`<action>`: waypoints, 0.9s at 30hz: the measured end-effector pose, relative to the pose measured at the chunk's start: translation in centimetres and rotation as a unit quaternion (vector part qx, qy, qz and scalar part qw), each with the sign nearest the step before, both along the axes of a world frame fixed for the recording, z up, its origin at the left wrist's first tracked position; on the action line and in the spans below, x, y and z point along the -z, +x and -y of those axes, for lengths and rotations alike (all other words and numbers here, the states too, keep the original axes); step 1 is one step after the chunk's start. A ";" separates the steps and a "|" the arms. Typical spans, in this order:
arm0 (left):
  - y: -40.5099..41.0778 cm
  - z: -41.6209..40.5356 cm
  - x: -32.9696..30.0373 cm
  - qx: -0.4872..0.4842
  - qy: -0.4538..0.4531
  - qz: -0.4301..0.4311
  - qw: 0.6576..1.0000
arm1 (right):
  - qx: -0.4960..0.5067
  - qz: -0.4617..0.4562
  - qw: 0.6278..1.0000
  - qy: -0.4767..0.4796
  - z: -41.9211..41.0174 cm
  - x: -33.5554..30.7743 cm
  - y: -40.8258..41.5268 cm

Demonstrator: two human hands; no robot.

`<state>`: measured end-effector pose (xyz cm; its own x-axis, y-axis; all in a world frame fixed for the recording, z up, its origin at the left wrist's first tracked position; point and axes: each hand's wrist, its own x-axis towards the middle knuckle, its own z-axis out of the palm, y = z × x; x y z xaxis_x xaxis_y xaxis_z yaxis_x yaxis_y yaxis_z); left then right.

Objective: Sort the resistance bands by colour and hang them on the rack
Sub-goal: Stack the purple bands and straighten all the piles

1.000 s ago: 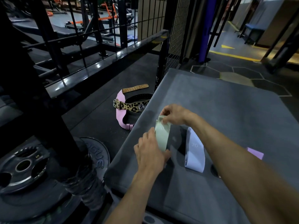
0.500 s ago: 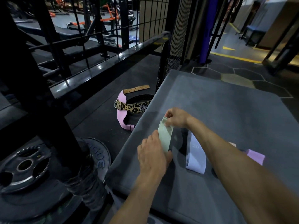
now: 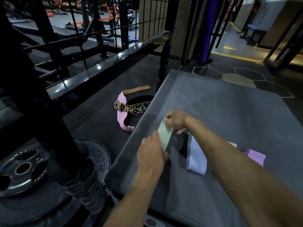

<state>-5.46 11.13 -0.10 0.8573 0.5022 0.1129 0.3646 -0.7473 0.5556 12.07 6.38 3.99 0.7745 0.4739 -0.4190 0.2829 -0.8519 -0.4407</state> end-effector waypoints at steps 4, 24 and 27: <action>-0.3 0.2 0.5 0.014 0.014 0.001 1.000 | 0.021 -0.024 0.999 0.028 0.6 0.3 -0.1; -0.1 -0.3 -0.4 0.018 -0.008 0.013 1.000 | -0.017 0.043 0.999 0.017 1.3 -0.4 -0.1; 0.0 -0.4 -0.2 0.025 0.015 0.002 1.000 | -0.023 0.092 0.995 0.001 1.4 -0.7 -0.2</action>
<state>-5.48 11.49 0.06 0.8813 0.4543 0.1301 0.3239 -0.7811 0.5339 11.85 4.98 4.67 0.8153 0.5122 -0.2703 0.3987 -0.8349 -0.3795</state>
